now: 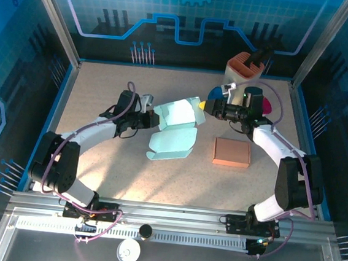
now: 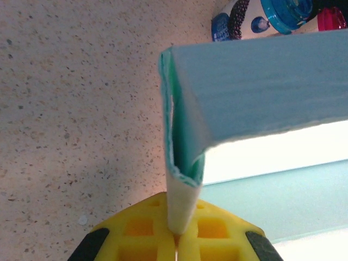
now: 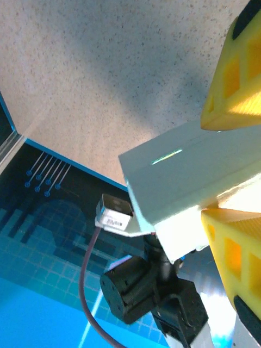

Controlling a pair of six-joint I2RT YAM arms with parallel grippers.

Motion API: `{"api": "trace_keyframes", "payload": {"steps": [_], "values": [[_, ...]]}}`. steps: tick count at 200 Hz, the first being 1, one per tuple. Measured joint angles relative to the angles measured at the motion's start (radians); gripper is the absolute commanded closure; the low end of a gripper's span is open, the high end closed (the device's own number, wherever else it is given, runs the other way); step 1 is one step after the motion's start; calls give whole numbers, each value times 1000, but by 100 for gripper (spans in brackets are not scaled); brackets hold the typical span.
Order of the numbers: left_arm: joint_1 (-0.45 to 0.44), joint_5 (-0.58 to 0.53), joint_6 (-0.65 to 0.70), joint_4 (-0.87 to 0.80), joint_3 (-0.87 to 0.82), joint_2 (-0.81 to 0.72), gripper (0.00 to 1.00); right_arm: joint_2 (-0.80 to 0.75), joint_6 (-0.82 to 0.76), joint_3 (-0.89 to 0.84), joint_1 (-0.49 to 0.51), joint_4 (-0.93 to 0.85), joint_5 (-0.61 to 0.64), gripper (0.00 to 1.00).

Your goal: Fold the paper box

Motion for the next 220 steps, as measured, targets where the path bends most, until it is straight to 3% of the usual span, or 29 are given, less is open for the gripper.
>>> {"api": "trace_keyframes", "payload": {"steps": [70, 136, 220], "values": [[0, 23, 2, -4, 18, 17, 100, 0, -69, 8, 0, -21, -30, 59], [0, 6, 3, -16, 31, 17, 100, -71, -179, 10, 27, -160, 34, 56], [0, 7, 3, -31, 32, 19, 100, -55, -232, 56, 51, -224, 56, 61]]}}
